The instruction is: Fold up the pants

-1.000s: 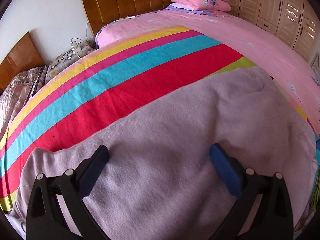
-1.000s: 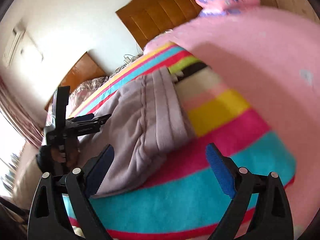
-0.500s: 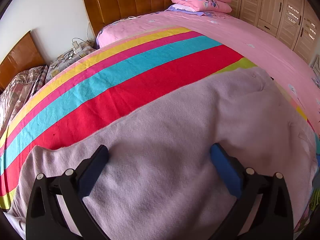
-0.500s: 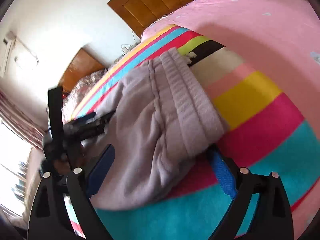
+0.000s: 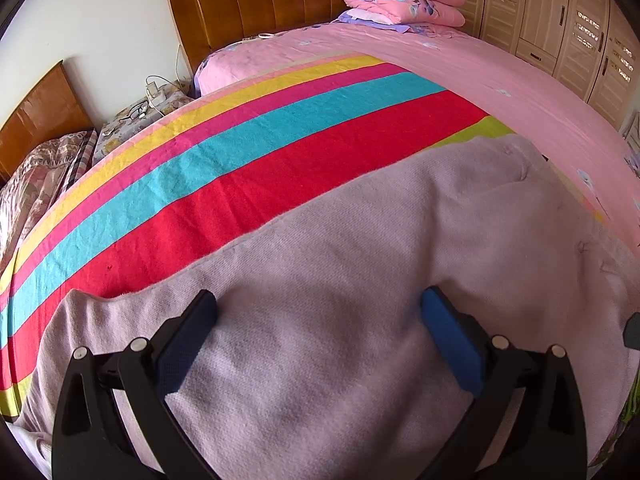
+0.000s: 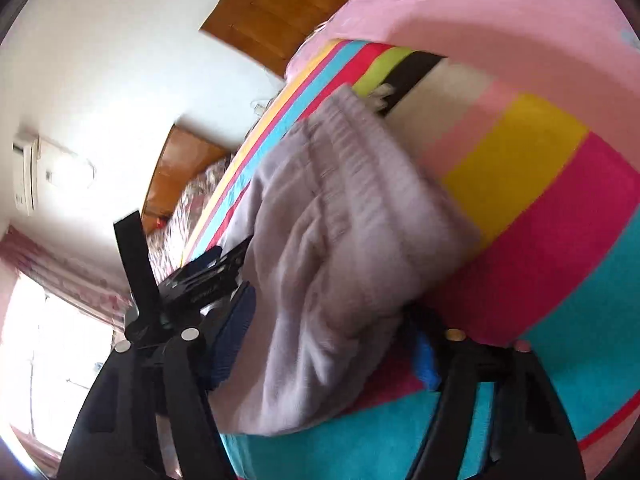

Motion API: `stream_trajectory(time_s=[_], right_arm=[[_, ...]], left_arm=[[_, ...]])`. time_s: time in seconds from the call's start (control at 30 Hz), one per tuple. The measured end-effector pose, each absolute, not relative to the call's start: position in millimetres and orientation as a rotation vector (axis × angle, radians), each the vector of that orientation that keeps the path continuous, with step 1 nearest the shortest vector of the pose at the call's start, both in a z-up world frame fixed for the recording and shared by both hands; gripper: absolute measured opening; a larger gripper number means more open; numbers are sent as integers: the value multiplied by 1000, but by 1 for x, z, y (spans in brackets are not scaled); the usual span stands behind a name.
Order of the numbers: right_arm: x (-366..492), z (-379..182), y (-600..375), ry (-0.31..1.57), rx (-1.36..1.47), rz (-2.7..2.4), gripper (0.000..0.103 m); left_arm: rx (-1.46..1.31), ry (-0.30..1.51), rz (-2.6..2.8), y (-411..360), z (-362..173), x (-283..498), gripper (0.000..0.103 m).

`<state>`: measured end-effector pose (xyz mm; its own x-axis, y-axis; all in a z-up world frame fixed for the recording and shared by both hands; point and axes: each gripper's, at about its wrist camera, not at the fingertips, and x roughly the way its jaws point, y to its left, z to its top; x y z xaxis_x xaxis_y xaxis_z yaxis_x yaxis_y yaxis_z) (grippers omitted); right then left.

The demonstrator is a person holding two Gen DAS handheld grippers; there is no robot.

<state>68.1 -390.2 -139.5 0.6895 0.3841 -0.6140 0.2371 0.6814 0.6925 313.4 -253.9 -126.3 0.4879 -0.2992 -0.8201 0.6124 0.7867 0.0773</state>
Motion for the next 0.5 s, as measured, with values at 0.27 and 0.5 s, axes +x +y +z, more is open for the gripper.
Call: stream_trajectory(time_s=[0.27,0.5], right_arm=[[66,-145,-394,780,937,72,60],[63,-151,-393,782,886,-11,33]], left_arm=[[385,903,-571,-254,-127,314,102],[334,877,-567,-241,-113,309,102]])
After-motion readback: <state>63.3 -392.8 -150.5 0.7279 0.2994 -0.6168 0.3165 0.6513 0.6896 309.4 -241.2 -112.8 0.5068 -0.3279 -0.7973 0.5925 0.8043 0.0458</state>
